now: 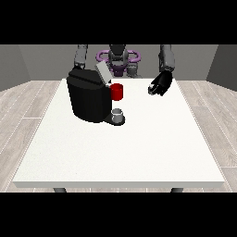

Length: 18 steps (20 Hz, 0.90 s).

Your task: Insert the coffee pod into the coffee machine and close the lid

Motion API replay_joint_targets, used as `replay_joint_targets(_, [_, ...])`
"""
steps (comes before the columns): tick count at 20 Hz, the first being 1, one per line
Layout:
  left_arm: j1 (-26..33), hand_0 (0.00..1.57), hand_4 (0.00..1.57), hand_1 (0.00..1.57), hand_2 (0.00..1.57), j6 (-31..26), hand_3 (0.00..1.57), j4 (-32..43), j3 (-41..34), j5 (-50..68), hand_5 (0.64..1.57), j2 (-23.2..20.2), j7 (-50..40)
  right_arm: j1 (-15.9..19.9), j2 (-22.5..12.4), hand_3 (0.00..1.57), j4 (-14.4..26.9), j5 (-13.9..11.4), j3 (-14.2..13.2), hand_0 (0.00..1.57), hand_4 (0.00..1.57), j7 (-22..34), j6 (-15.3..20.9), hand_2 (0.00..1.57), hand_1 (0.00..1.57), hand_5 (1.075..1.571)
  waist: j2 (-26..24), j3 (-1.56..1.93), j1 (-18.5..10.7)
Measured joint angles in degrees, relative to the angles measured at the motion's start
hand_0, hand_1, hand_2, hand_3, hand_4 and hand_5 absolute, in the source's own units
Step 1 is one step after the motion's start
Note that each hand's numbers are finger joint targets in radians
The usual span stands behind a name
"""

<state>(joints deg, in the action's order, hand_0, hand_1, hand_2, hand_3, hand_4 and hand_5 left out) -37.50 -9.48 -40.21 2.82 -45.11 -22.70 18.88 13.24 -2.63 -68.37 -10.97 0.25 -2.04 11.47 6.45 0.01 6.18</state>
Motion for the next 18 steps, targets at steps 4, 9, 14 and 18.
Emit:
replay_joint_targets(4, [-3.4,1.42,0.53,1.42,1.4,-4.8,1.33,-1.3,0.1,0.3,1.571,1.3,-2.9,0.5,0.5,0.0,1.3,-0.4,0.2,0.0,0.0,0.1,0.1,0.0,0.0,1.571,-2.0,0.0,0.0])
replay_joint_targets(9, [-6.4,1.4,0.6,1.4,1.4,-9.3,1.34,-3.9,0.0,0.8,1.571,2.8,-5.4,0.6,0.5,0.0,2.6,0.5,-0.8,0.0,0.0,-0.3,-0.2,0.0,0.0,1.571,-4.1,0.02,-0.1])
replay_joint_targets(14, [-9.9,1.34,0.56,1.34,1.37,-11.7,1.35,-5.7,-0.7,0.7,1.571,4.2,-9.1,1.0,0.7,0.0,2.9,1.4,-1.2,0.0,0.0,-1.9,-0.9,0.0,0.0,1.571,-4.2,0.01,0.7])
replay_joint_targets(18, [-13.8,0.96,0.52,0.96,1.16,-13.1,1.36,-5.1,-3.5,2.2,1.571,3.7,-11.0,2.4,0.1,0.0,0.6,1.7,-1.0,0.0,0.0,-0.3,-1.7,0.0,0.0,1.571,-3.7,0.0,3.3])
